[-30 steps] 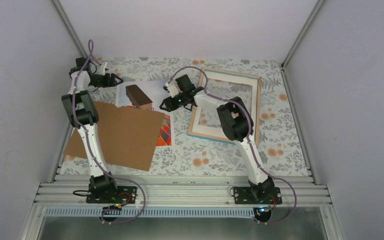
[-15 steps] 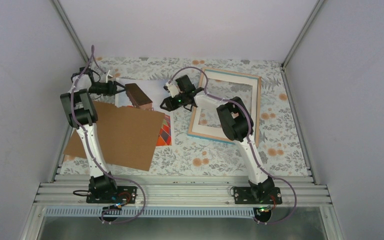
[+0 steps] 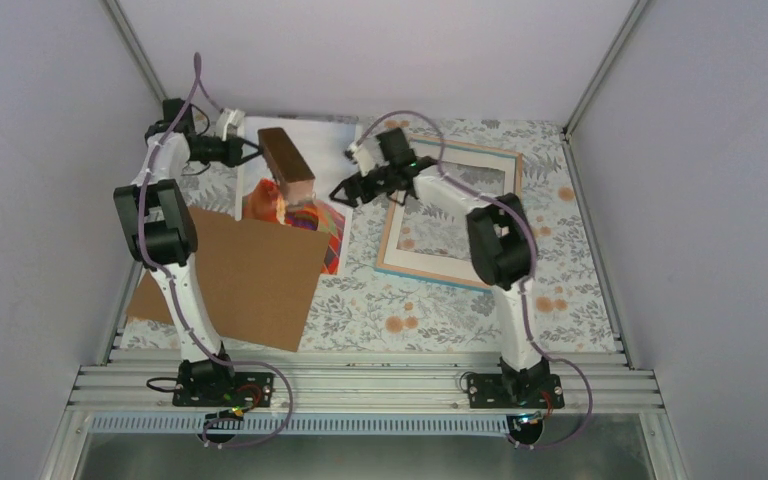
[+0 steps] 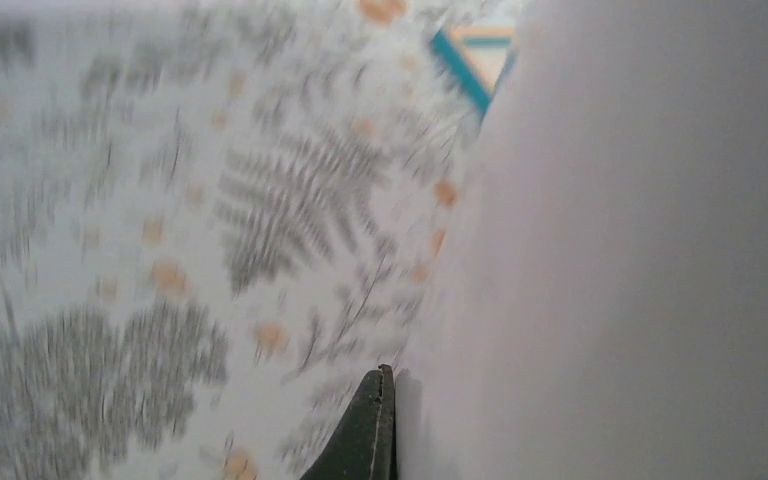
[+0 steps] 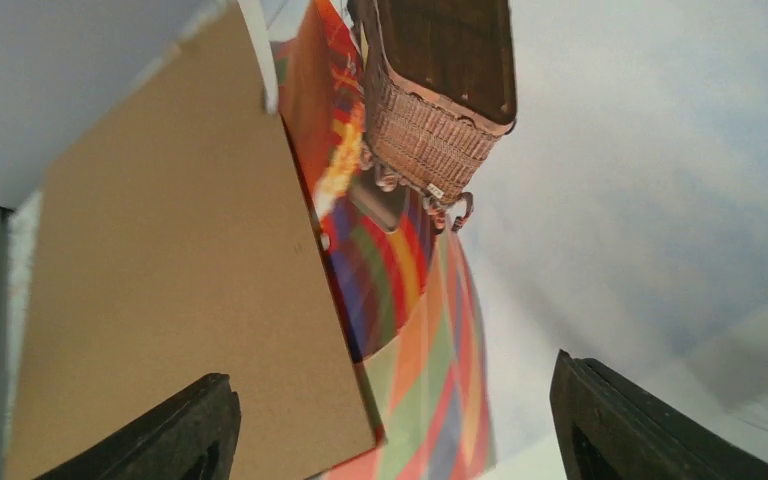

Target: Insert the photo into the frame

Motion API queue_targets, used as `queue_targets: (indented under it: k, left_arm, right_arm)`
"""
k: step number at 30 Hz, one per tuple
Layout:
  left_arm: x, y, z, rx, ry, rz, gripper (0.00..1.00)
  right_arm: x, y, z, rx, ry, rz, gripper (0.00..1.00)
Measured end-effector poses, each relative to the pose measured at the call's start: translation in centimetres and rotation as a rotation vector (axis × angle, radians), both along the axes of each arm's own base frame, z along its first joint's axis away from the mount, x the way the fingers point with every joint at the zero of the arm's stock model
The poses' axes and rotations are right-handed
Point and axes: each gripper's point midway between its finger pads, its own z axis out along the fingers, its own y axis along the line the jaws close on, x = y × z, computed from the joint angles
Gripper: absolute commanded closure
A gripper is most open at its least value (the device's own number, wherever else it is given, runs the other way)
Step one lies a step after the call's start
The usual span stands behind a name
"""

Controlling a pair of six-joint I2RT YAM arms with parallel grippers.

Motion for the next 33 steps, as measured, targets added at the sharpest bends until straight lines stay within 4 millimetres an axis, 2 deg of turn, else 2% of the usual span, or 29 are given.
queue_targets:
  k: [3,6,10,11,14,17,20,23,27,29,33]
  left_arm:
    - [0.3,-1.8,5.1,0.025,-0.136,-0.033,0.98]
    - [0.1,-4.0,9.9,0.037,-0.259,-0.083,0.98]
    - [-0.9,-6.9,14.3,0.060,-0.382,-0.154,0.98]
    - [-1.3,-7.6,15.2,0.068,-0.410,-0.175,0.98]
    - [-2.8,-10.1,17.4,0.082,-0.470,-0.238,0.98]
    - [-4.8,-12.8,19.4,0.096,-0.519,-0.298,0.98]
    - [-7.0,-15.6,21.2,0.113,-0.580,-0.354,0.98]
    - [-9.5,-18.3,22.9,0.123,-0.640,-0.413,0.98]
    - [-11.8,-21.2,24.2,0.131,-0.702,-0.483,0.97]
    - [-12.7,-22.5,24.1,0.137,-0.718,-0.515,0.98]
    - [-14.6,-24.2,23.5,0.159,-0.731,-0.558,0.98]
  right_arm:
    - [1.1,-3.4,5.1,0.050,-0.070,-0.029,0.21]
    - [2.0,-8.1,10.2,0.084,-0.160,-0.080,0.17]
    - [2.6,-14.5,16.4,0.061,-0.326,-0.147,0.01]
    - [2.4,-15.6,18.0,0.045,-0.379,-0.149,0.00]
    - [0.8,-16.5,22.8,-0.002,-0.553,-0.098,0.00]
    - [-2.0,-16.1,28.0,-0.049,-0.750,-0.011,0.00]
    - [-4.7,-15.1,32.0,-0.101,-0.905,0.057,0.00]
    - [-6.4,-14.0,33.5,-0.142,-0.972,0.102,0.00]
    - [-7.2,-13.8,33.0,-0.211,-0.983,0.136,0.02]
    - [-7.0,-14.4,32.1,-0.267,-0.971,0.139,0.08]
    - [-6.7,-15.6,30.1,-0.369,-0.928,0.141,0.34]
